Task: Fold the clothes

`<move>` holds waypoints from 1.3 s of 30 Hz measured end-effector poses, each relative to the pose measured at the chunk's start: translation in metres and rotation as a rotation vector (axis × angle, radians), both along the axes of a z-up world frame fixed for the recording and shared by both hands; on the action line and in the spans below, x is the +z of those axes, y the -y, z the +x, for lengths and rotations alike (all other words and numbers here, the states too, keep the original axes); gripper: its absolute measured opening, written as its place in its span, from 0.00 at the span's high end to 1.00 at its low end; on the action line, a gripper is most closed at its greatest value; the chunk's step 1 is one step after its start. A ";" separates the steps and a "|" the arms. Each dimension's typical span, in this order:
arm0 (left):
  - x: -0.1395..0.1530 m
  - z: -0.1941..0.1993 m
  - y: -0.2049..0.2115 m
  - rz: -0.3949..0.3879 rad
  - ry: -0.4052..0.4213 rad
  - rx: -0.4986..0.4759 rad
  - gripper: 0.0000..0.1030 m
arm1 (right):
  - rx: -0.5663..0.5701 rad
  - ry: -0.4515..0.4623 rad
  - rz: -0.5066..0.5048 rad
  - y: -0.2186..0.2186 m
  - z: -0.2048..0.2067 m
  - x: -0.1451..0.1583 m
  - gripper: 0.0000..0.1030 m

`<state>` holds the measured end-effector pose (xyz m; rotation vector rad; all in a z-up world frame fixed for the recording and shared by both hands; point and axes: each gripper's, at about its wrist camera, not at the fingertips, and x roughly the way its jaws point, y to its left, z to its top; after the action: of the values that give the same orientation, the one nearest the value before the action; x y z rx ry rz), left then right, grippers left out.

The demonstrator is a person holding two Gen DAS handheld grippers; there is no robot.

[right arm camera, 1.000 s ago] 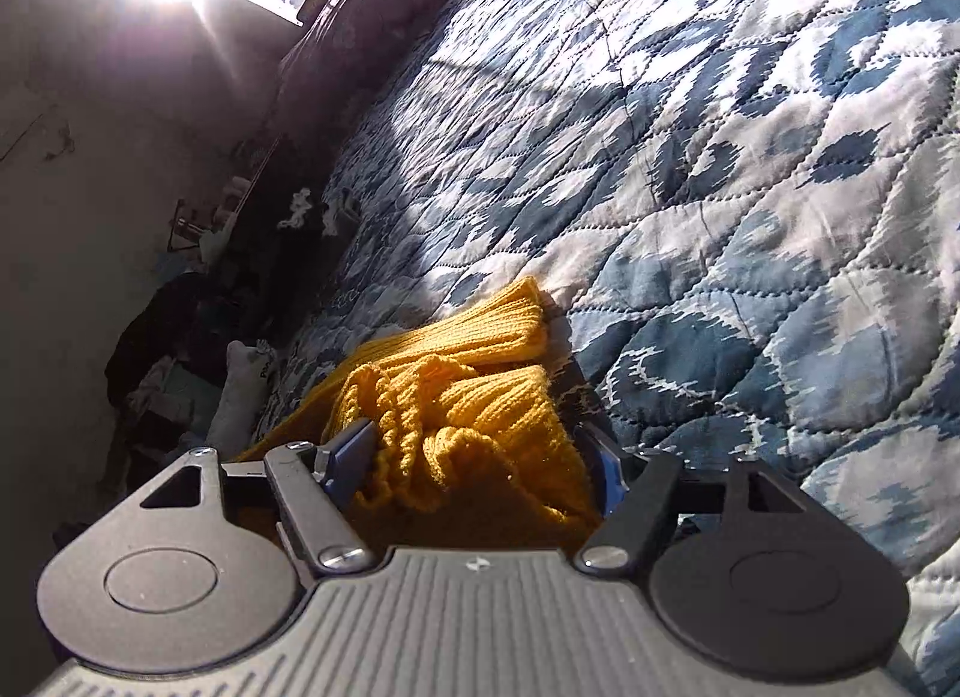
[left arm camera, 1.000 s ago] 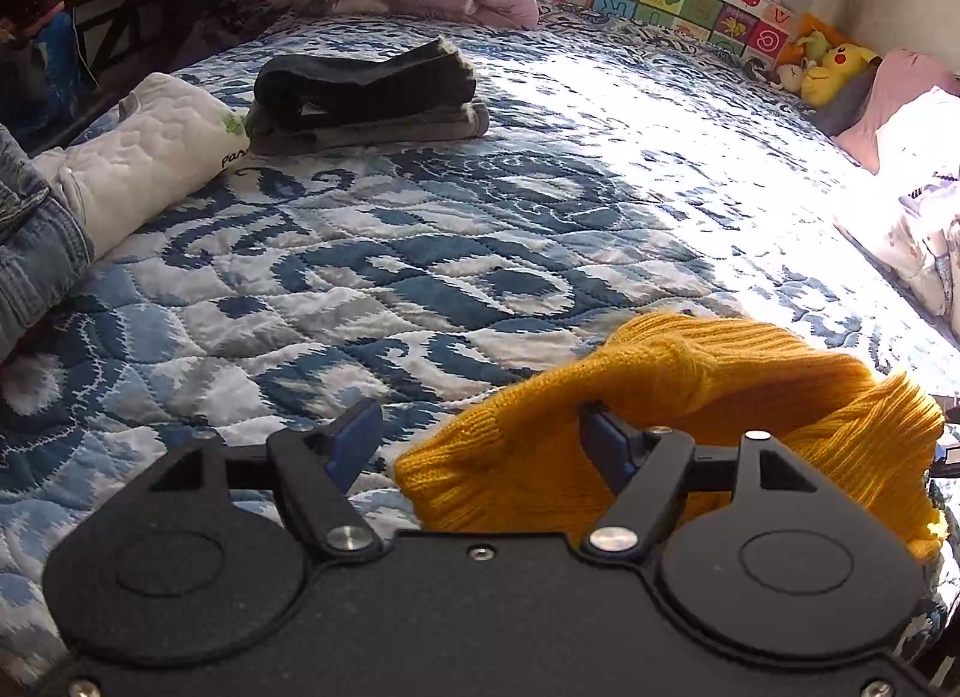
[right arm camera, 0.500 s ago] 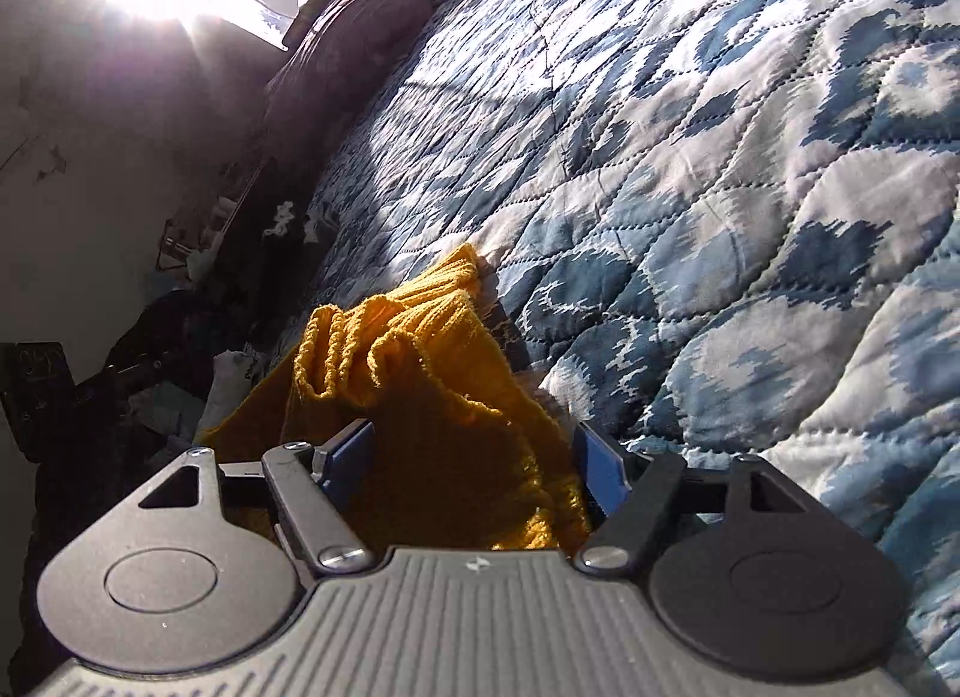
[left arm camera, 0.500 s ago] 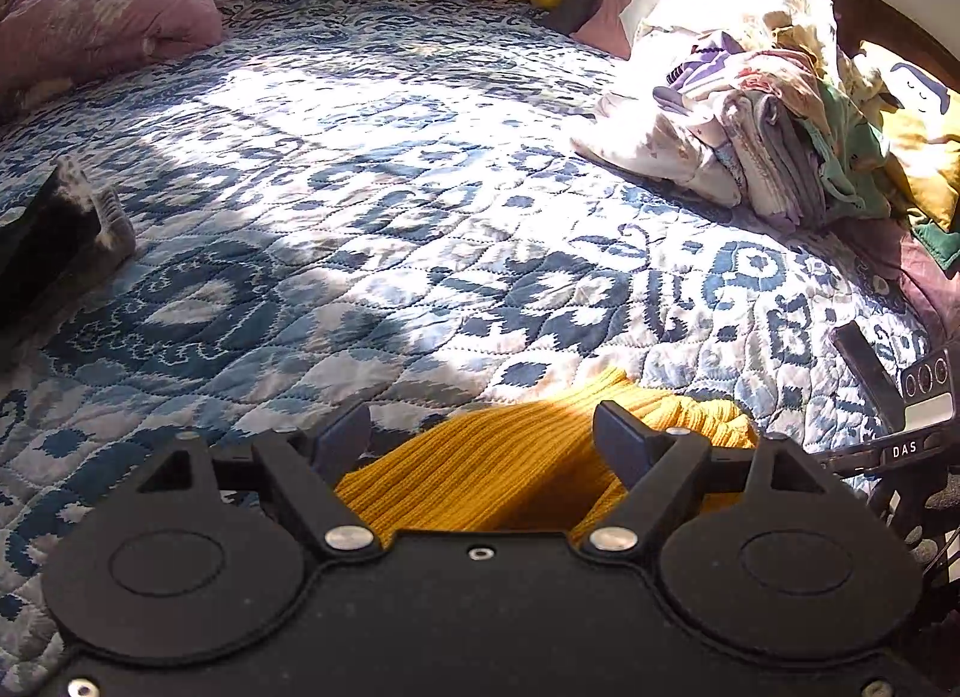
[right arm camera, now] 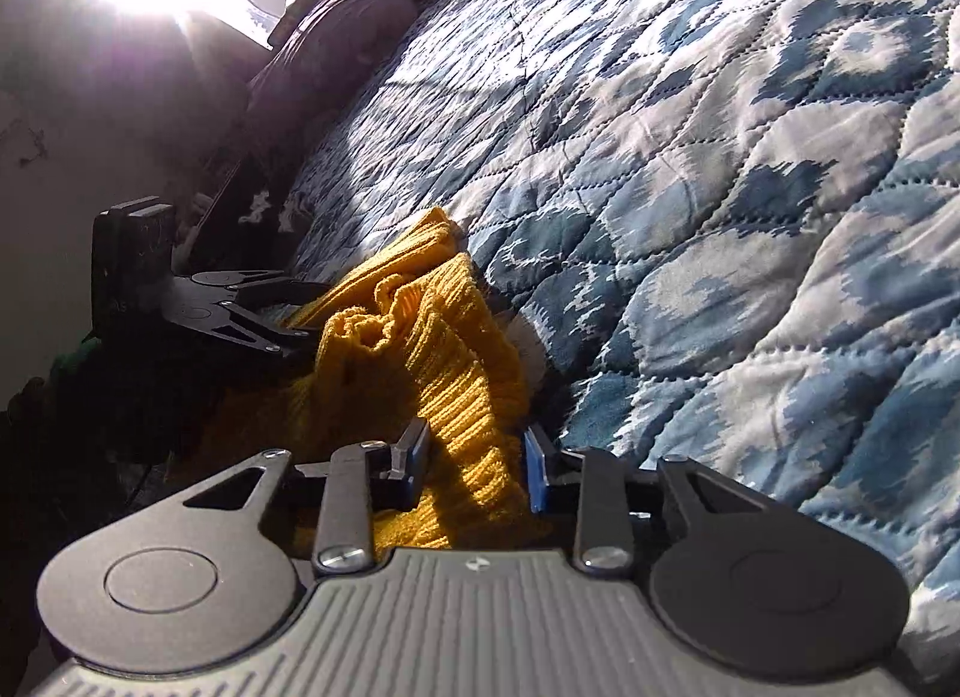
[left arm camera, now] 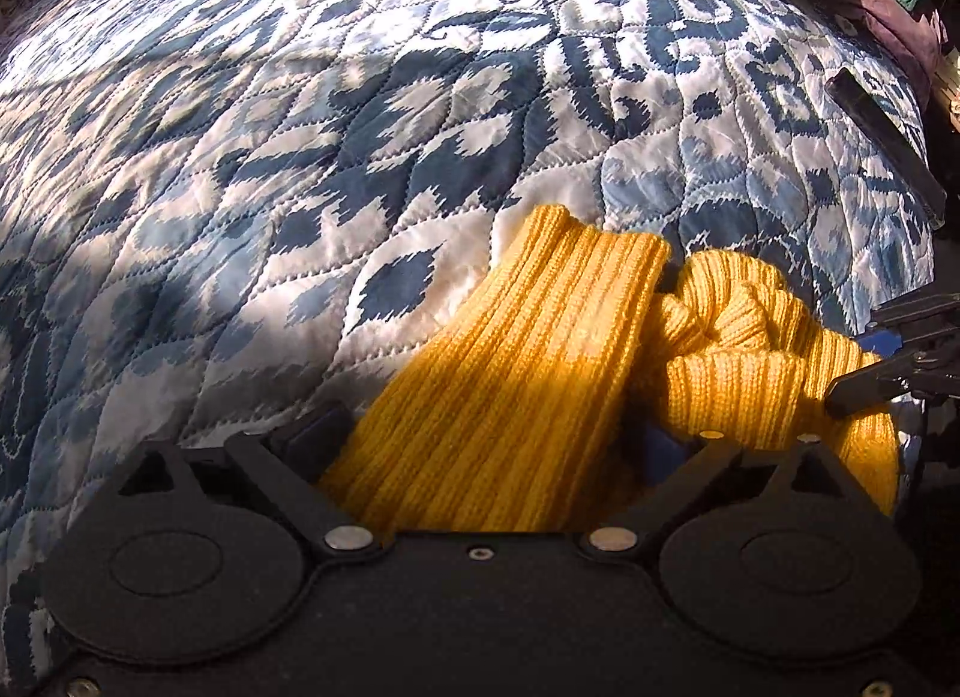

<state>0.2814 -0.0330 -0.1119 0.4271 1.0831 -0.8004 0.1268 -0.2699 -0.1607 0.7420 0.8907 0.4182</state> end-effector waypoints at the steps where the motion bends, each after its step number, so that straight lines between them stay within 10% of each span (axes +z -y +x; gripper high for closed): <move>1: 0.005 -0.002 -0.002 -0.032 -0.007 0.013 0.57 | -0.001 0.007 -0.006 0.000 0.001 0.001 0.77; 4: 0.016 -0.012 -0.008 -0.056 0.020 0.035 0.75 | -0.018 0.032 0.003 0.003 0.006 0.004 0.84; 15: 0.093 0.026 -0.068 -0.430 0.221 0.437 0.78 | -0.082 0.143 -0.036 0.018 0.110 0.054 0.88; 26: 0.058 0.078 -0.176 -0.638 0.195 1.083 0.78 | -0.099 0.211 -0.113 -0.022 0.252 0.104 0.83; 29: 0.046 0.083 -0.195 -0.585 0.119 1.097 0.64 | -0.064 0.199 -0.102 -0.036 0.259 0.103 0.60; 31: 0.052 0.069 -0.207 -0.577 0.142 1.098 0.37 | -0.005 0.181 -0.125 -0.048 0.244 0.095 0.53; 39: 0.068 -0.032 -0.238 -0.543 0.185 1.049 0.25 | 0.214 -0.012 -0.039 -0.094 0.131 0.043 0.43</move>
<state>0.2497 0.2047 -0.0438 -0.5079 0.7192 -0.0794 0.2579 -0.1760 -0.1175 0.6154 0.9909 0.5848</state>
